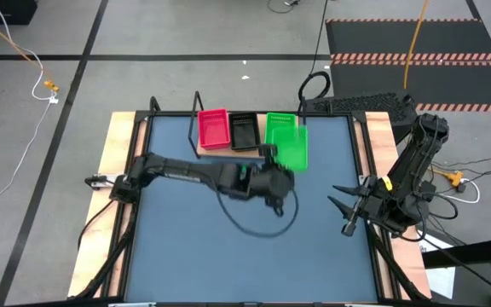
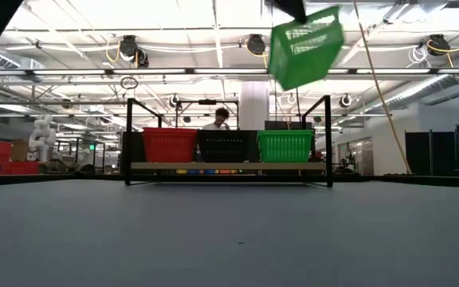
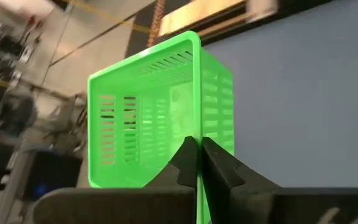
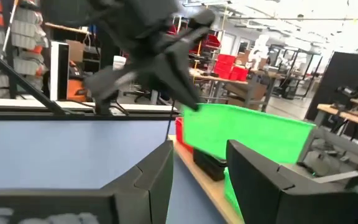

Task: Stack baskets on shelf by color
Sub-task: Stack the green basket on the stacked green baskets on the shelf, then return to Home Position

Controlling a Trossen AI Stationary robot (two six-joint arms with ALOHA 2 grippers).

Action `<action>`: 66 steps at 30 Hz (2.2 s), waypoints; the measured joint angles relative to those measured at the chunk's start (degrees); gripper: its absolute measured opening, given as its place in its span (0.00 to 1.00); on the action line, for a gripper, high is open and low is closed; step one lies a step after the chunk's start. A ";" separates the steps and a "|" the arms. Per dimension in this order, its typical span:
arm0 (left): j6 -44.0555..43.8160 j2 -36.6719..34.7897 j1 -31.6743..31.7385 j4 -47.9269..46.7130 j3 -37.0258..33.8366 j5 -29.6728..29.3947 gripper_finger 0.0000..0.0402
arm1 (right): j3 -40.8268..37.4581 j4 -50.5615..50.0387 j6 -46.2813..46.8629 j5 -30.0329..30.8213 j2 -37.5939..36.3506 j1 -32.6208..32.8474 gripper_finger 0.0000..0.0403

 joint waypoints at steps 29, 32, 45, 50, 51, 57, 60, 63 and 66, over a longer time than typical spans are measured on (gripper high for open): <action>9.84 8.53 17.63 3.21 -0.07 9.80 0.04 | -0.02 -1.20 -3.56 0.01 -0.67 -0.37 0.35; 11.69 8.51 17.30 1.95 -0.07 9.94 0.02 | -0.02 -1.20 -3.53 0.01 -0.67 -0.37 0.35; 13.55 8.51 17.82 -0.64 -0.07 10.31 0.14 | -0.02 -1.18 -1.46 0.01 -0.67 -0.40 0.35; 12.29 8.51 17.41 -0.24 -0.07 12.29 0.18 | -0.02 -1.18 -1.46 0.01 -0.67 -0.39 0.35; 11.29 8.51 17.21 0.13 -0.07 10.91 0.19 | -0.02 -1.18 -1.44 0.01 -0.67 -0.37 0.35; 6.67 7.06 16.23 -2.59 -0.07 5.62 0.23 | -1.73 -6.02 -0.15 -0.03 -0.67 0.43 0.35; 10.41 5.70 16.51 -0.54 0.00 20.89 0.21 | -7.10 -5.96 5.72 -0.28 -0.73 -0.51 0.35; 15.31 6.06 16.39 3.70 -0.03 30.41 0.12 | -13.23 -3.09 11.75 -2.93 -1.57 -2.74 0.35; 18.04 6.20 16.05 4.64 -0.09 33.67 0.02 | -17.97 6.04 12.60 -7.41 -3.26 -5.00 0.35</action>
